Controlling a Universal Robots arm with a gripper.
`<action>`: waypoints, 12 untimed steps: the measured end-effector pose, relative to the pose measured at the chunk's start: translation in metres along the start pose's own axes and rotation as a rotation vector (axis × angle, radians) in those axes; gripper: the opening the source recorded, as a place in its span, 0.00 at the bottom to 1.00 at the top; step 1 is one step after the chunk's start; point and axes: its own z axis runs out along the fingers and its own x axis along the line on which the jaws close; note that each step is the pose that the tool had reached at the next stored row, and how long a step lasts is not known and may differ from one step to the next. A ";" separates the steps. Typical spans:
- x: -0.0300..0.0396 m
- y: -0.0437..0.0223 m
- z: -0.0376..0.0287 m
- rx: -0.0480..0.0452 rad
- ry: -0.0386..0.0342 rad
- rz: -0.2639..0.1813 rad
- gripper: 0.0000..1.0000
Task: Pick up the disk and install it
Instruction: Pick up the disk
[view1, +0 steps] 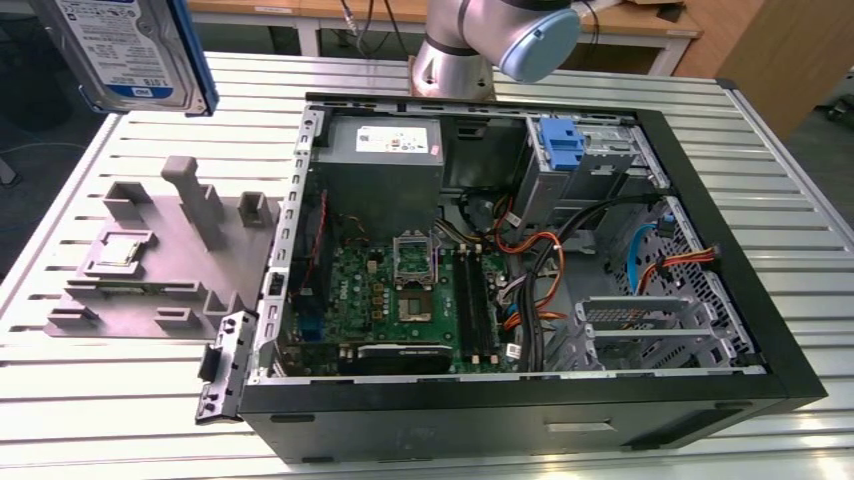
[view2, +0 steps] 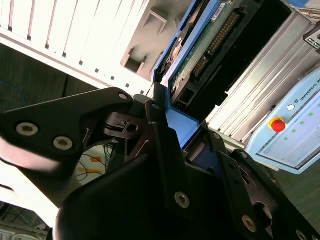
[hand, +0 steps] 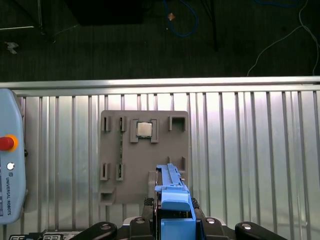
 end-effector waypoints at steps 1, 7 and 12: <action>0.0000 -0.0002 0.0000 0.0000 0.0000 0.000 0.36; 0.0000 -0.0013 0.0000 0.0000 0.0000 0.000 0.36; -0.0001 -0.0023 -0.0001 0.0001 0.0000 0.000 0.36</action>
